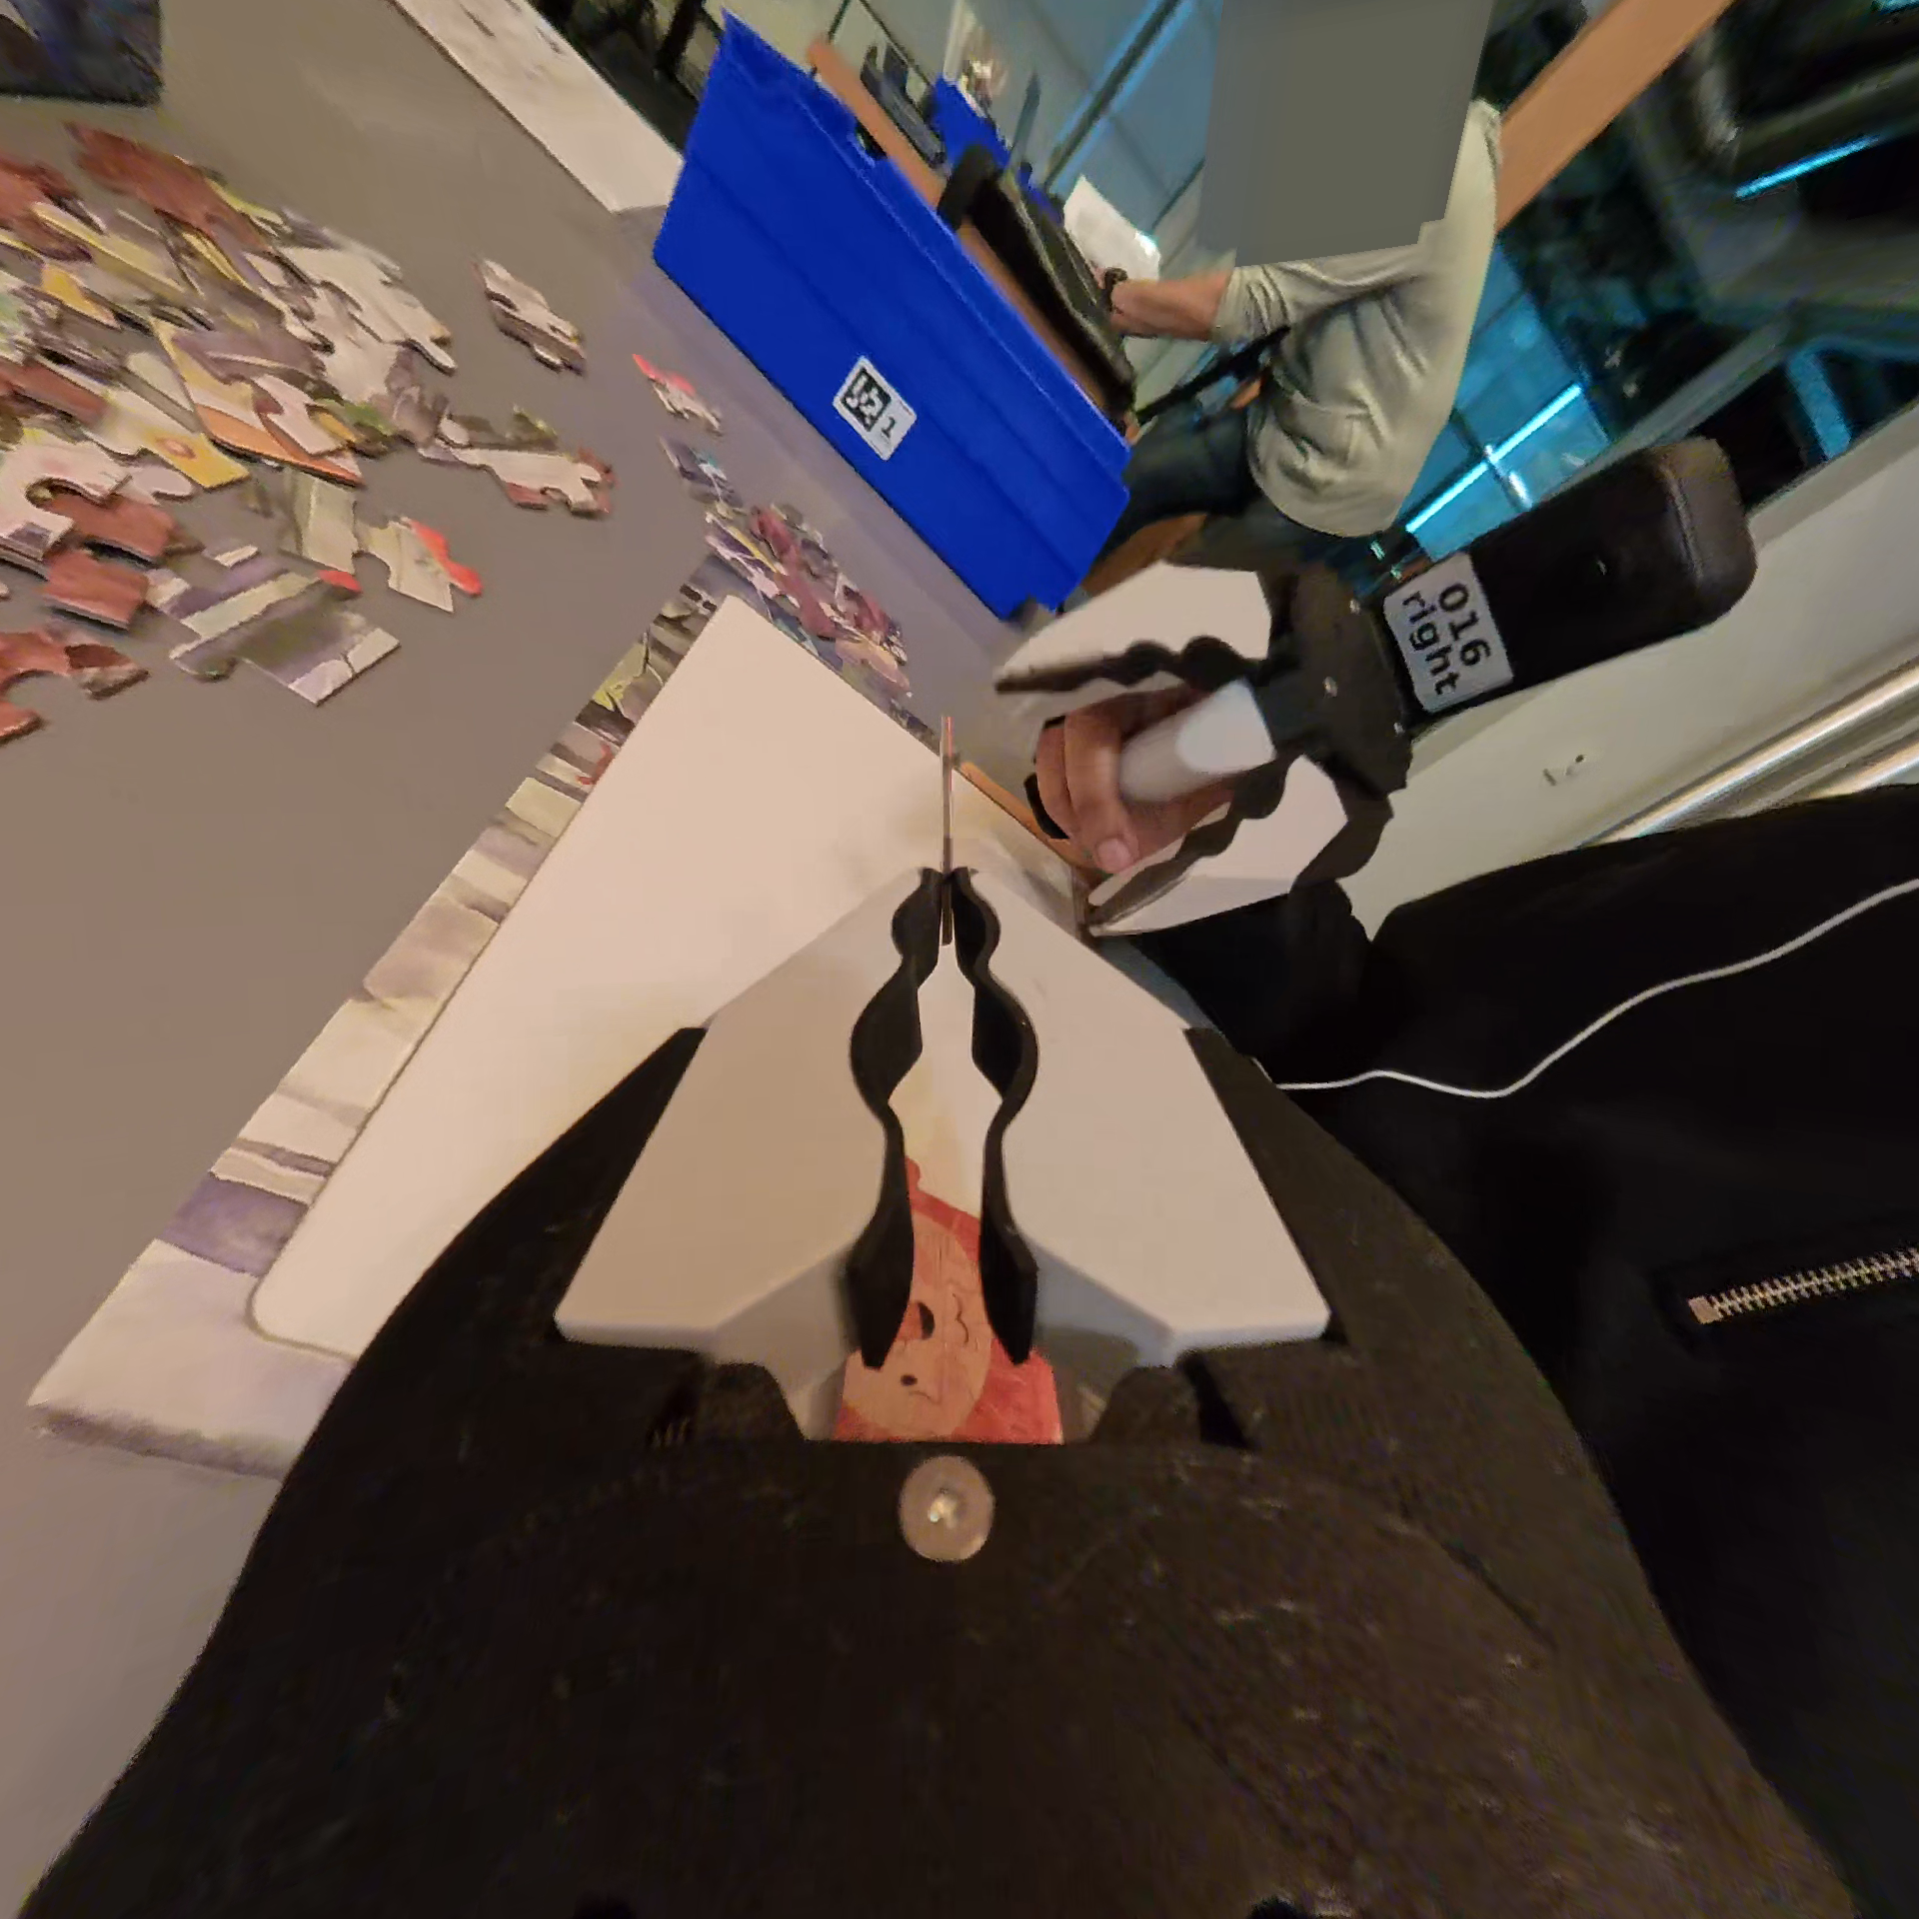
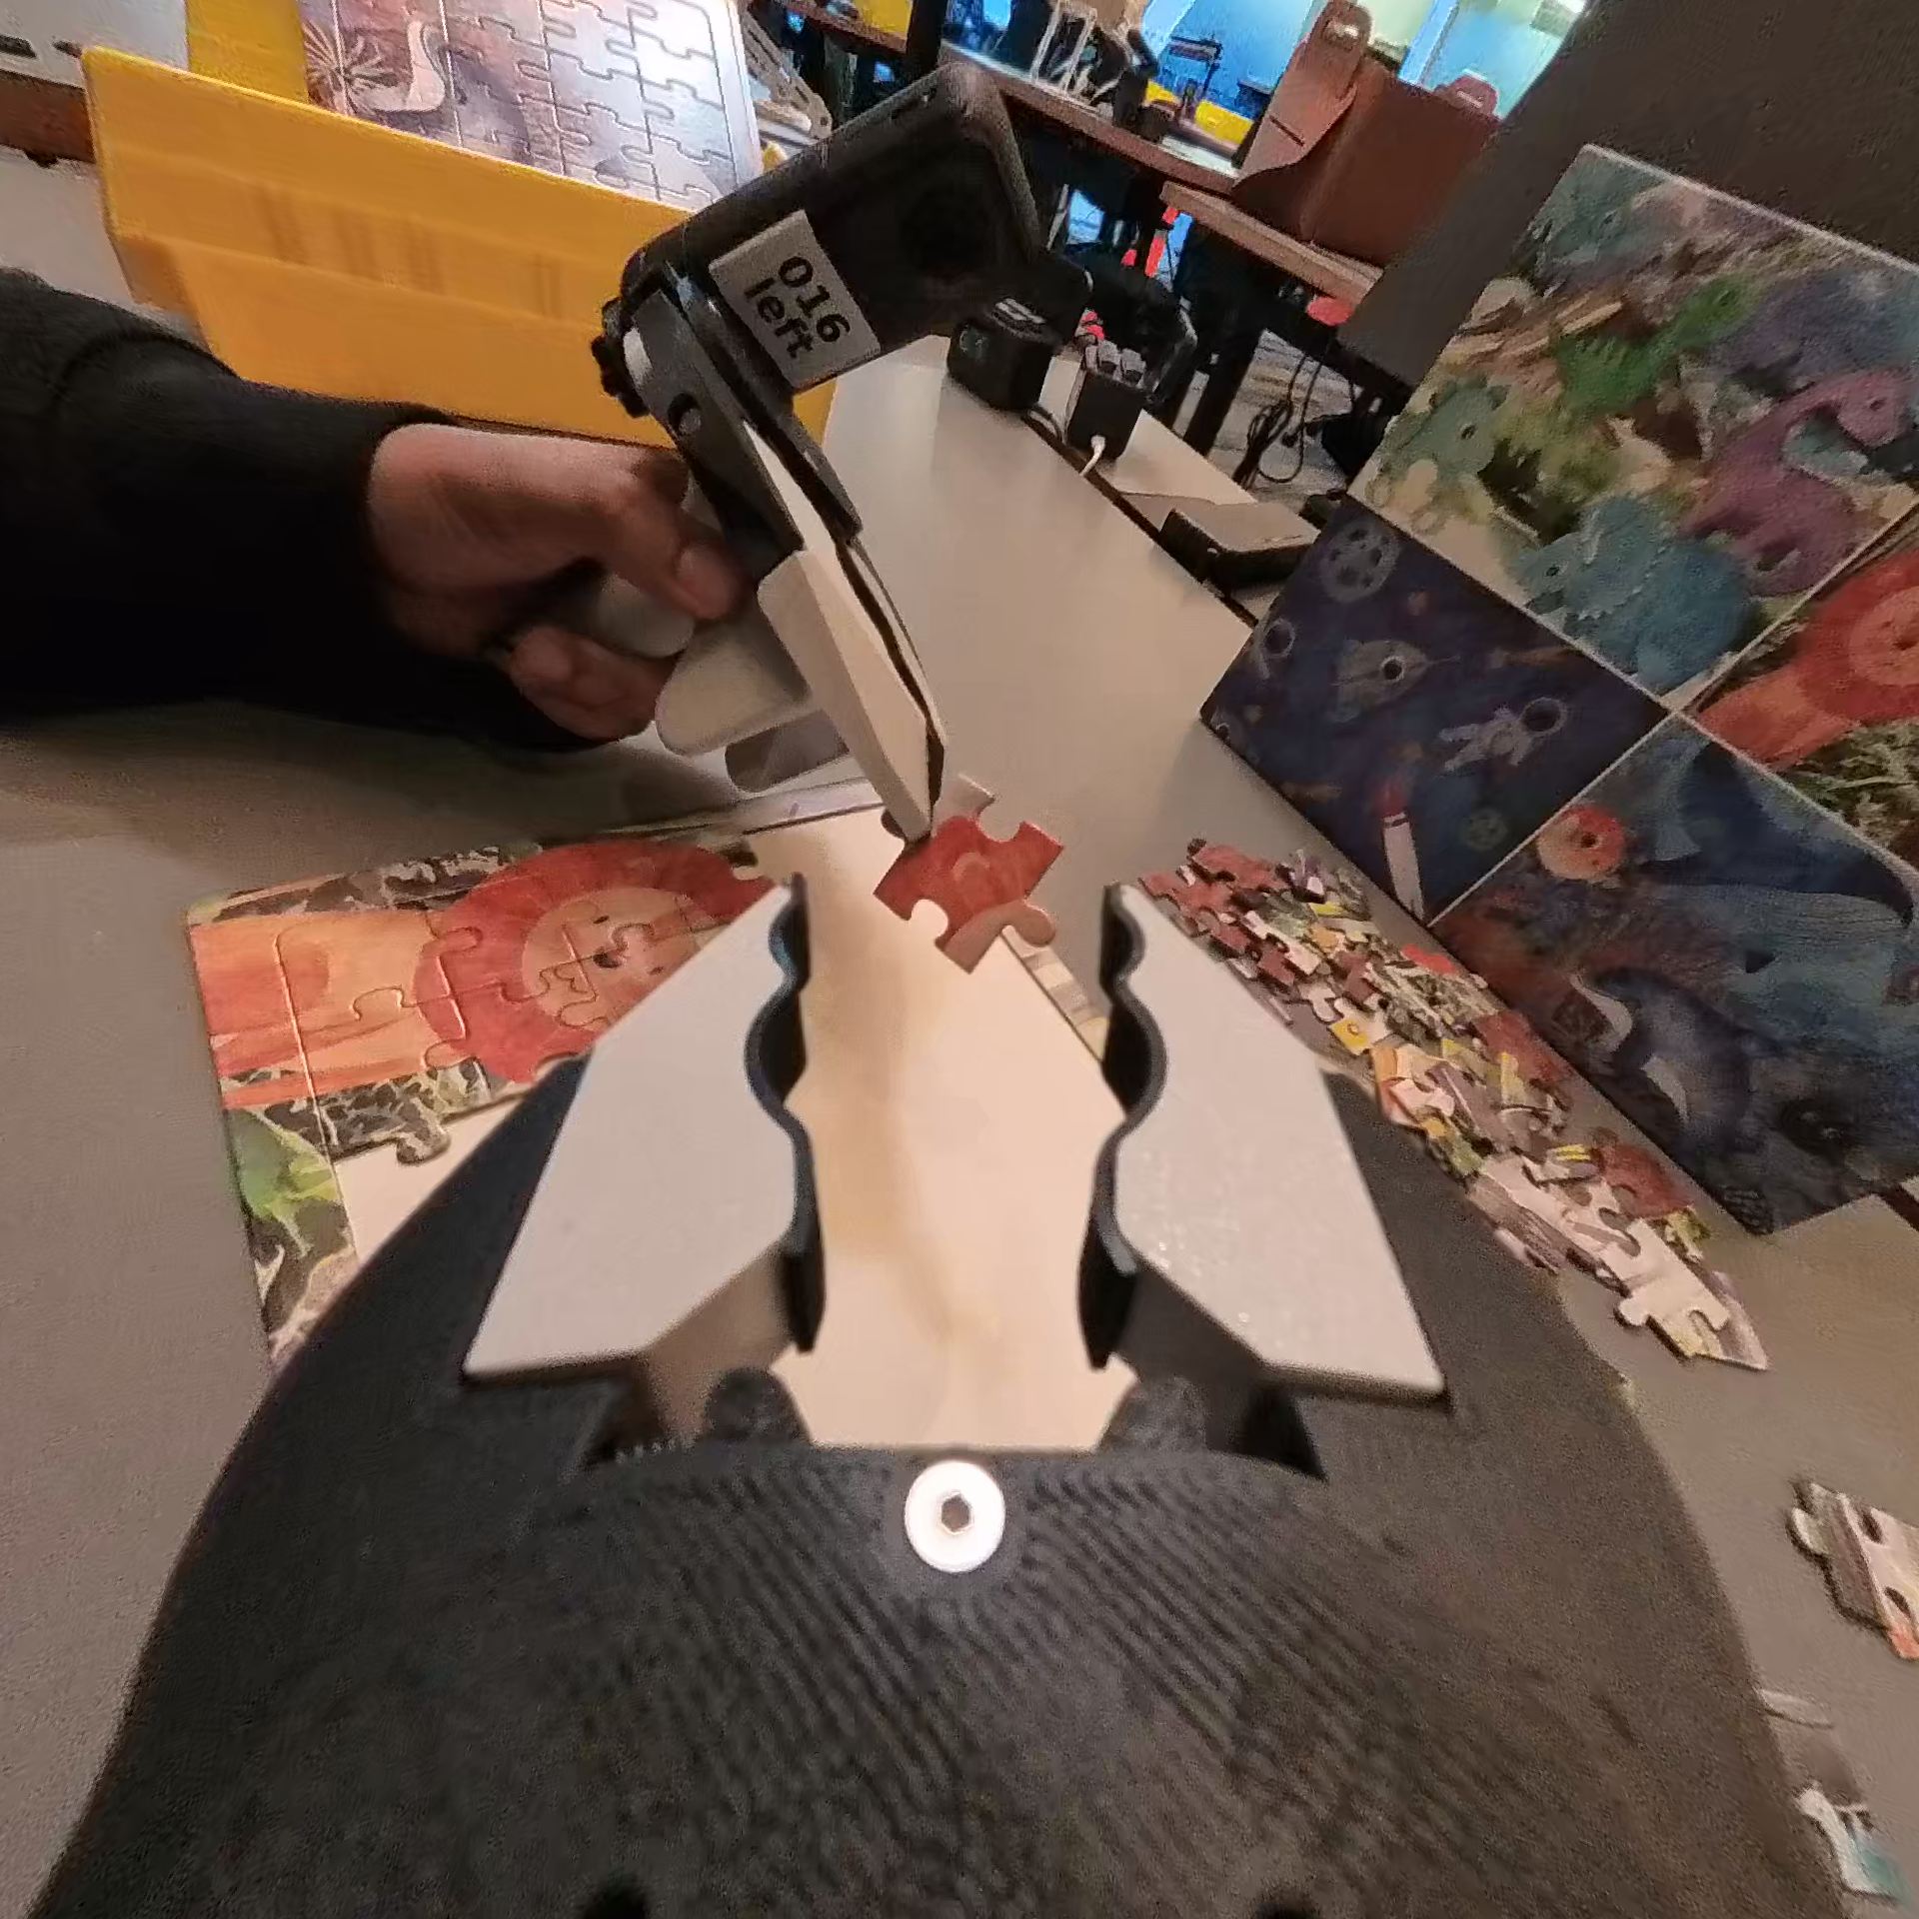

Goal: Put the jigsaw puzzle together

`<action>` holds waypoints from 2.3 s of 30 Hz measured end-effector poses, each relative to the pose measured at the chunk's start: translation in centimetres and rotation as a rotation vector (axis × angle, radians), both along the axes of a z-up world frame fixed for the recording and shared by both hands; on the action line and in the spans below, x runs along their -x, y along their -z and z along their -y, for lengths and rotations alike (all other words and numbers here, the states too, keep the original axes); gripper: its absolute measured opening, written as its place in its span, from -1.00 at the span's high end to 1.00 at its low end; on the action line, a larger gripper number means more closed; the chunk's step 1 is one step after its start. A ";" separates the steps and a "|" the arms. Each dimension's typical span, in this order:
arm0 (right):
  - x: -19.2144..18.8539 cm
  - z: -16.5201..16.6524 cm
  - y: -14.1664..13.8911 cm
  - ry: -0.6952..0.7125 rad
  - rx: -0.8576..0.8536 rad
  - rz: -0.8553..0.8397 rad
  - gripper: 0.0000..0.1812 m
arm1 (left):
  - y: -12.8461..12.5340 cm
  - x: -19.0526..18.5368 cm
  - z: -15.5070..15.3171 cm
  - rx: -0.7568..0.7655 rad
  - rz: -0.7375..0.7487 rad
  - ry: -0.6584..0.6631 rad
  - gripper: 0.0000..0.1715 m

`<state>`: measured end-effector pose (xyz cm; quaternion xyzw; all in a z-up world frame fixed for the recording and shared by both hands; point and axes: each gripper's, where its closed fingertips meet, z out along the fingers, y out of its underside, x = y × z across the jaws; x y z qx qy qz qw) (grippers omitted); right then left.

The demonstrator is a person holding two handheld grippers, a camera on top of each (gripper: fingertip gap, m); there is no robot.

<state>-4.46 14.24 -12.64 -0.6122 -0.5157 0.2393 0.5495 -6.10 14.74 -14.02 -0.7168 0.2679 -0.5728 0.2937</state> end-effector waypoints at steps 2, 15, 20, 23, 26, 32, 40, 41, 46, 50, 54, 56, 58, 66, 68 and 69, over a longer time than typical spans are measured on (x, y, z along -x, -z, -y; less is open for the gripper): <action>0.1 -0.1 1.0 -0.001 0.015 0.047 0.33 | -0.1 -0.2 0.2 0.011 0.016 0.014 1.00; 1.5 2.6 3.7 -0.134 -0.035 0.225 0.67 | -0.4 0.6 -0.4 0.048 0.062 -0.006 0.99; 0.1 0.4 0.0 -0.006 -0.104 0.044 0.31 | -0.2 0.6 -0.2 0.051 0.046 0.008 1.00; 0.3 0.2 1.7 -0.003 -0.044 0.088 0.10 | -0.2 0.5 -0.1 0.064 0.059 0.015 1.00; 1.0 1.1 3.5 -0.049 -0.040 0.178 0.18 | -0.4 0.5 -0.2 0.069 0.073 0.007 1.00; 2.5 3.5 4.7 -0.170 -0.036 0.227 0.31 | -0.6 0.7 -0.3 0.084 0.092 0.003 1.00; 1.2 2.7 3.8 -0.145 -0.069 0.229 0.55 | -0.2 0.5 0.0 0.099 0.075 0.018 1.00; 0.8 2.2 3.2 -0.120 -0.081 0.207 0.55 | -0.2 0.6 0.0 0.104 0.077 0.021 1.00; 0.2 1.9 2.2 -0.098 -0.214 0.200 0.45 | 0.5 0.0 1.0 0.158 0.051 0.087 1.00; 0.4 2.0 2.9 -0.078 -0.390 0.312 0.49 | 1.0 -0.4 1.6 0.228 0.040 0.118 1.00; 0.8 2.1 4.1 -0.078 -0.523 0.425 0.52 | 1.3 -0.5 1.9 0.238 0.013 0.137 1.00; 1.0 2.3 4.6 -0.091 -0.535 0.451 0.50 | 1.5 -0.6 2.2 0.239 0.003 0.149 1.00; 1.3 2.6 4.9 -0.108 -0.523 0.454 0.50 | 1.7 -0.8 2.4 0.236 -0.012 0.159 1.00; 1.5 3.3 5.4 -0.152 -0.414 0.417 0.66 | 2.7 -1.2 3.2 0.229 -0.076 0.200 1.00; 1.4 3.3 5.4 -0.162 -0.373 0.397 0.66 | 2.7 -1.3 3.4 0.231 -0.075 0.207 1.00; 1.4 3.4 5.3 -0.164 -0.358 0.385 0.66 | 2.6 -1.3 3.4 0.233 -0.069 0.209 1.00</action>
